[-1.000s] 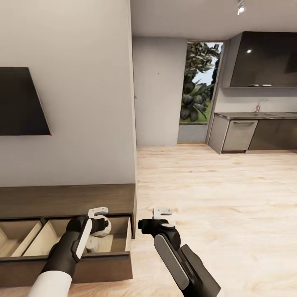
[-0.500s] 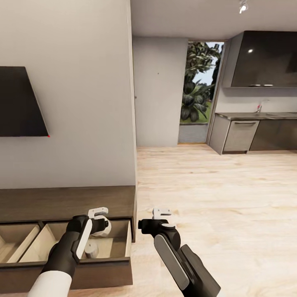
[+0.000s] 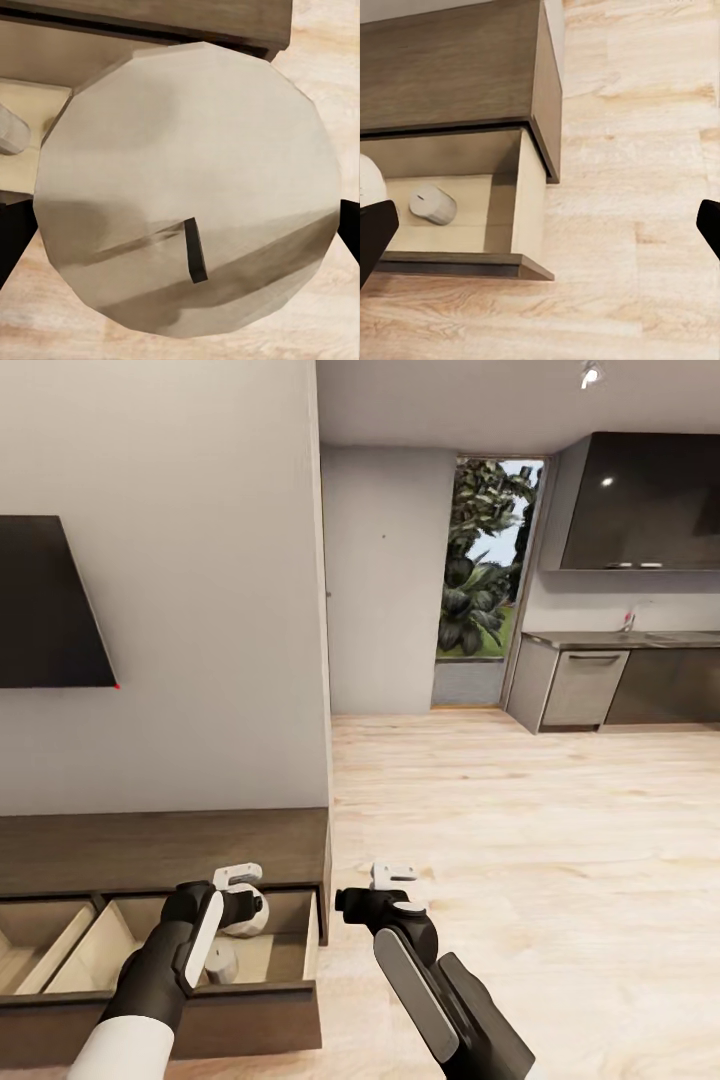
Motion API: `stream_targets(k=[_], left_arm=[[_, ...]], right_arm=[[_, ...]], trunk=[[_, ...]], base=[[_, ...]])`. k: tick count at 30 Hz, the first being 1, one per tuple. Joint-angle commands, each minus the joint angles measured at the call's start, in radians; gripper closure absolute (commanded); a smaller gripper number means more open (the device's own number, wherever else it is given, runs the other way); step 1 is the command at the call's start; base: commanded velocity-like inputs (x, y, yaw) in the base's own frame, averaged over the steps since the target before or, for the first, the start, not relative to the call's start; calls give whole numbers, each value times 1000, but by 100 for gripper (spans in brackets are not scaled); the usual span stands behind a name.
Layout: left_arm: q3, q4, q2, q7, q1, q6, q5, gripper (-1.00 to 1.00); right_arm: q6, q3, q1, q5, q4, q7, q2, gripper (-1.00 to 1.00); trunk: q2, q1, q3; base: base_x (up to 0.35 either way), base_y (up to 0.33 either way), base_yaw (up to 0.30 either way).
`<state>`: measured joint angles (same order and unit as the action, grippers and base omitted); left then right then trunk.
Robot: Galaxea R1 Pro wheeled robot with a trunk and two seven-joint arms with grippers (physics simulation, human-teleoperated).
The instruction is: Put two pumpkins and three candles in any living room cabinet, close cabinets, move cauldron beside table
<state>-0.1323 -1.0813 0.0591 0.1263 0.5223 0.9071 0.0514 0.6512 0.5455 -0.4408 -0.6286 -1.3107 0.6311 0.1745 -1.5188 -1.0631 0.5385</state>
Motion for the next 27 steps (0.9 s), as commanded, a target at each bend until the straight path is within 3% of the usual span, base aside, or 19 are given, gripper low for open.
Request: stream_targets(k=[1, 10, 14, 17, 27], left_arm=[[-1, 13, 1, 6, 1, 4, 4, 100], [-1, 76, 1, 6, 7, -8, 3, 100], [-1, 81, 3, 6, 7, -55, 4, 100], [-1, 81, 4, 5, 7, -65, 3, 100], [0, 81, 5, 4, 7, -105, 4, 100]], right_arm=[[0, -4, -1, -9, -1, 9, 0, -100], [-45, -11, -1, -8, 0, 10, -4, -100], [-107, -63, -1, -7, 33, 8, -54, -100], [-127, -78, -1, -4, 38, 8, -68, -100], [-133, -81, -1, -4, 44, 9, -73, -100]], trunk=[[-8, -4, 4], [-71, -38, 32], [-99, -54, 45], [-120, -65, 54], [-190, -104, 86]], base=[[0, 0, 0], [0, 0, 0], [0, 0, 0], [0, 0, 0], [0, 0, 0]])
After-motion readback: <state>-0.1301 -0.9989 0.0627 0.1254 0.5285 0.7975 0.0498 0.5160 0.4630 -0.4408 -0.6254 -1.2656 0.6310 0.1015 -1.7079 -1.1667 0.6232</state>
